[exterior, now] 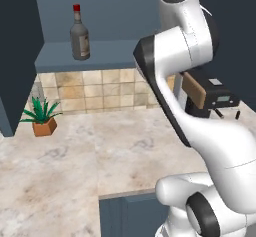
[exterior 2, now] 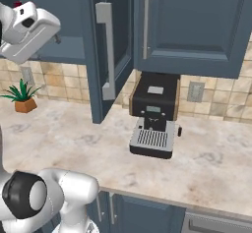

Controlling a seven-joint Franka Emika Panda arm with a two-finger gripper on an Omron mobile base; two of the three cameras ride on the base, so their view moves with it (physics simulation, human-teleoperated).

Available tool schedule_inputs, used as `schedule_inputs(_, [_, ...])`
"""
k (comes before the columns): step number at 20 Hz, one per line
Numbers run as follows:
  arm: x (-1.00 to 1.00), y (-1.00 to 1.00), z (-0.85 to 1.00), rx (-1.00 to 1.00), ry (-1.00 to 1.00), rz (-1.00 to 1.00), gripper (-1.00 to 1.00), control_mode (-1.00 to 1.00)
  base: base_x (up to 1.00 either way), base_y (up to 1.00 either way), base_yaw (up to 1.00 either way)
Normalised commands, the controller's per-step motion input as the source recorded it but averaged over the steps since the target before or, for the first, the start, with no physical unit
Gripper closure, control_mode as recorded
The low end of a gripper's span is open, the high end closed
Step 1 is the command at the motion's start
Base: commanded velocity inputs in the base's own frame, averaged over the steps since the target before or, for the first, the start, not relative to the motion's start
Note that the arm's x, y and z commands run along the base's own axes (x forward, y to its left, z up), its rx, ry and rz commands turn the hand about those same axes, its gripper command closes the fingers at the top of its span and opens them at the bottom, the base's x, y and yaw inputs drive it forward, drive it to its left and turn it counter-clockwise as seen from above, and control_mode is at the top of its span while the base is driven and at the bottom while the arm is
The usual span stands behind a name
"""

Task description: There is a bowl on the dining counter. Grab a lemon wedge from the fridge and place it in the bowl. Then get the liquor bottle and glass cup from the cabinet and place them next to the bowl.

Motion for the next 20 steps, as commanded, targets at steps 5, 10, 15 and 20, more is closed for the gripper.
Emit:
schedule_inputs(5, [0.83, 0.0, -0.01, -0.06, 0.0, 0.0, -1.0, -1.0, 0.0, 0.0, 0.0])
schedule_inputs(10, [0.71, 0.0, -0.07, -0.06, 0.0, 0.0, -1.0, -1.0, 0.0, 0.0, 0.0])
schedule_inputs(15, [0.5, 0.0, -0.09, -0.04, 0.0, -0.01, -1.0, -1.0, 0.0, 0.0, 0.0])
schedule_inputs(20, [0.49, 0.0, -0.03, -0.01, 0.0, -0.02, -1.0, -1.0, 0.0, 0.0, 0.0])
